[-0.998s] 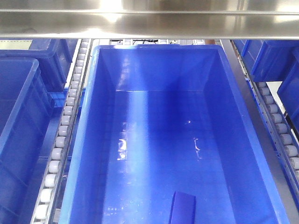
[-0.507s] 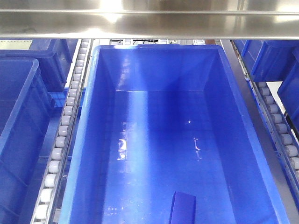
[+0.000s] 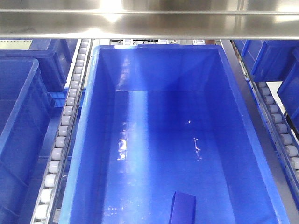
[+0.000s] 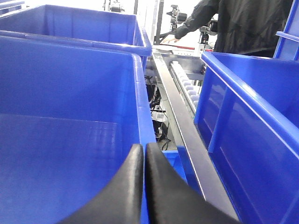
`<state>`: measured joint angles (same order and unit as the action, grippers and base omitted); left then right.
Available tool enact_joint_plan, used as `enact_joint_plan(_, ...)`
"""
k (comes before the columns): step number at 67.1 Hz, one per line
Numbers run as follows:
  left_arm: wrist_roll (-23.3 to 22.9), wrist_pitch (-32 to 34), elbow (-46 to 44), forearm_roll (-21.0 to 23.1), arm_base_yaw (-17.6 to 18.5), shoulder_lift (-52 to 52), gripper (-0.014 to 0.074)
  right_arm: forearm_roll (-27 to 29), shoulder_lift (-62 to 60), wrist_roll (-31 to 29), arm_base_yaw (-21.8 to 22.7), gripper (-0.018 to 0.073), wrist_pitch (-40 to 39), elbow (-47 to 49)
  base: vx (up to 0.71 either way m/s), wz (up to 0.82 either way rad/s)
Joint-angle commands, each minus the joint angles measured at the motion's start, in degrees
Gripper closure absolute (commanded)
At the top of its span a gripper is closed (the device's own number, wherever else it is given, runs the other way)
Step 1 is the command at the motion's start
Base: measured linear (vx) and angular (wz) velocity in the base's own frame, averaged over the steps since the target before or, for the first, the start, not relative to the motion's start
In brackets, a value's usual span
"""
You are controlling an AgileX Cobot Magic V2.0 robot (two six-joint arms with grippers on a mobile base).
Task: Pour parts from conveyor to right shelf
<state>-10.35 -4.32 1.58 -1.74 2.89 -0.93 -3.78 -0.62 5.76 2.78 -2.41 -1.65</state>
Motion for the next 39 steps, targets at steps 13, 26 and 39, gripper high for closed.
enact_joint_plan(13,-0.3,4.3,1.3,0.5,0.2,-0.4,0.0603,-0.6,-0.5,0.0,0.0,0.0568,-4.2,-1.0,0.00,0.00)
enact_joint_plan(26,-0.3,4.3,1.3,0.5,0.2,-0.4,0.0603,-0.6,-0.5,0.0,0.0,0.0568,-4.2,-1.0,0.00,0.00)
enact_joint_plan(39,-0.3,4.3,1.3,0.5,0.2,-0.4,0.0603,-0.6,-0.5,0.0,0.0,0.0568,-4.2,-1.0,0.00,0.00)
